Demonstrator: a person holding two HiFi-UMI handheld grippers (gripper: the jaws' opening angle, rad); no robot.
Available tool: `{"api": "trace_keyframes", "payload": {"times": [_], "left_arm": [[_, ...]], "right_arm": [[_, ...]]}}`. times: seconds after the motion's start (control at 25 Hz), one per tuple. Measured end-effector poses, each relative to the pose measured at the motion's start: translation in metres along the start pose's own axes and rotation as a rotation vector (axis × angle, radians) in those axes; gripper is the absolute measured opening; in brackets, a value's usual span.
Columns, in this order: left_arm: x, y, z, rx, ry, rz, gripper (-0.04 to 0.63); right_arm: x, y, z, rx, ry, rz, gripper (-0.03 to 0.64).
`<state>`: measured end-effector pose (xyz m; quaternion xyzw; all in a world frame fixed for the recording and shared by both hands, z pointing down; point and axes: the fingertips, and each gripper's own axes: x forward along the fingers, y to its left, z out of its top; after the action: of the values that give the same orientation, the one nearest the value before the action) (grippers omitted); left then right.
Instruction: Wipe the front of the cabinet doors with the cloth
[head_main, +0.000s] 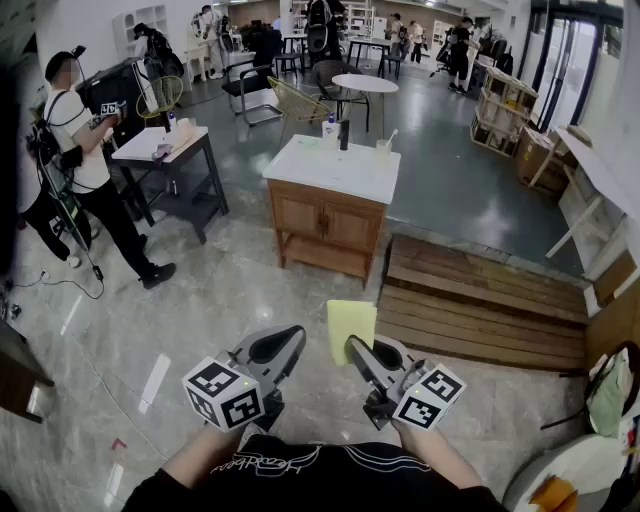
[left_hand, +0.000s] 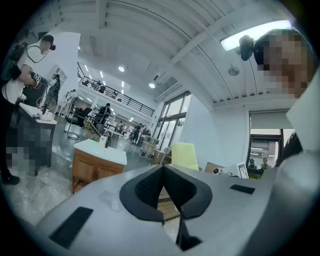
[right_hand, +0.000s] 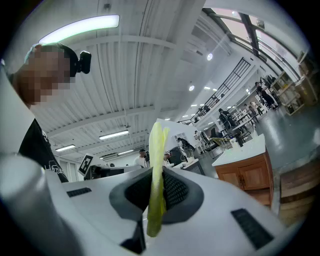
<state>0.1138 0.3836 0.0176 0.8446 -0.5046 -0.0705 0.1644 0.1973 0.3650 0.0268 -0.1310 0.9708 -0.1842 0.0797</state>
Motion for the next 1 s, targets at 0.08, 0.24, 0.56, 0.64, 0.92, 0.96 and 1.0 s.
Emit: {"api": "trace_keyframes", "payload": {"times": [0.08, 0.24, 0.56, 0.64, 0.92, 0.96, 1.0], "left_arm": [[0.001, -0.001, -0.001, 0.000, 0.002, -0.001, 0.005], [0.005, -0.002, -0.003, 0.006, 0.008, -0.003, 0.006], [0.015, 0.002, 0.000, 0.012, 0.019, -0.007, 0.006], [0.019, 0.006, 0.001, 0.006, 0.022, -0.014, 0.005], [0.037, 0.039, -0.004, -0.036, 0.037, -0.040, 0.006], [0.041, 0.048, -0.003, -0.045, 0.038, -0.043, 0.006], [0.046, 0.057, -0.002, -0.055, 0.039, -0.048, 0.006]], "right_arm": [[-0.001, 0.000, 0.000, 0.001, -0.004, 0.000, 0.040], [-0.001, -0.004, 0.001, 0.002, -0.010, -0.002, 0.040], [-0.001, -0.017, 0.006, 0.024, -0.037, -0.019, 0.040], [0.001, -0.021, 0.006, 0.022, -0.038, -0.029, 0.040], [0.021, -0.051, 0.005, 0.028, -0.041, -0.086, 0.040], [0.027, -0.056, 0.004, 0.027, -0.038, -0.091, 0.040], [0.034, -0.062, 0.003, 0.026, -0.034, -0.095, 0.040]]}}
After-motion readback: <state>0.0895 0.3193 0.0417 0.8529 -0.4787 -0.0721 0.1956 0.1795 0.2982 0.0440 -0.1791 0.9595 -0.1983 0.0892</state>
